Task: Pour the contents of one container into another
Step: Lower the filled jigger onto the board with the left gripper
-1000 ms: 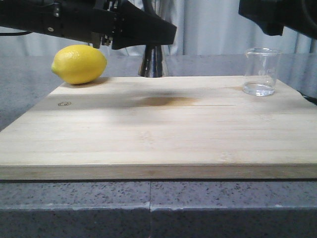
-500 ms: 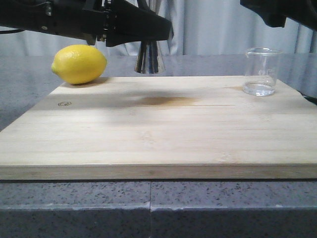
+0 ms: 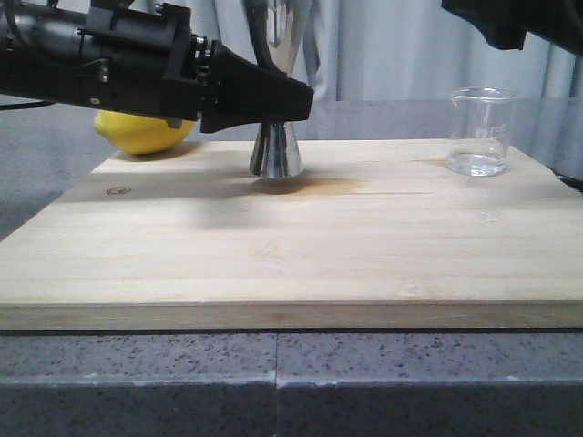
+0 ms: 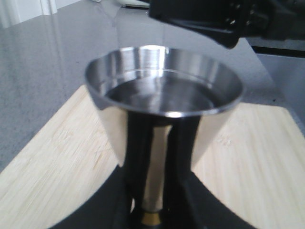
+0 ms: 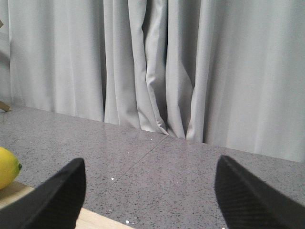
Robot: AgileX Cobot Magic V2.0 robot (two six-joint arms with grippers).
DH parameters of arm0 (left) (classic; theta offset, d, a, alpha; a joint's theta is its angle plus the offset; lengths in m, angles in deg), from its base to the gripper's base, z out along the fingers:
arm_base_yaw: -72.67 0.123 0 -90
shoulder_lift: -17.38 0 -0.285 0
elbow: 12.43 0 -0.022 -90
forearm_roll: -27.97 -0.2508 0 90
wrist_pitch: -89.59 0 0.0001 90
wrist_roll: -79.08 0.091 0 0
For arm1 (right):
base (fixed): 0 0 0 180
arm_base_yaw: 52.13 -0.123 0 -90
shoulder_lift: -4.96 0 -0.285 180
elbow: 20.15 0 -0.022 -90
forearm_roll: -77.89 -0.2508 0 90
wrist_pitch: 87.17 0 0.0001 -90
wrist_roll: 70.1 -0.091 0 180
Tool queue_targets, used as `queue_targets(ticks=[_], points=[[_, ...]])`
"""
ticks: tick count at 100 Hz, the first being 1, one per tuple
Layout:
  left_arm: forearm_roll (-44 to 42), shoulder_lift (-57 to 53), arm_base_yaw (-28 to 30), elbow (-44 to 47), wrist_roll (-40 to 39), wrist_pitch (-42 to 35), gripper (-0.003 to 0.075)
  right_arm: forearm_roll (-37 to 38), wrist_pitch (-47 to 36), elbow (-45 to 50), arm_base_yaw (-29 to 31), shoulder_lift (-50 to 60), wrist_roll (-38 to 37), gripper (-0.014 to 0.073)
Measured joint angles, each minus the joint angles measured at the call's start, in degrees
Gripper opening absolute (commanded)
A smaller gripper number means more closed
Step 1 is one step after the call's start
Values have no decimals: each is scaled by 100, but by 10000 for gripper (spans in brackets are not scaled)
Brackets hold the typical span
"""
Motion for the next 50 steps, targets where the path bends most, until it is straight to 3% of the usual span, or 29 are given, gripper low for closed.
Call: queue_targets(ticks=[50], points=[[102,26,92,0,20,0,59,0,0,0,0,0,61,522]])
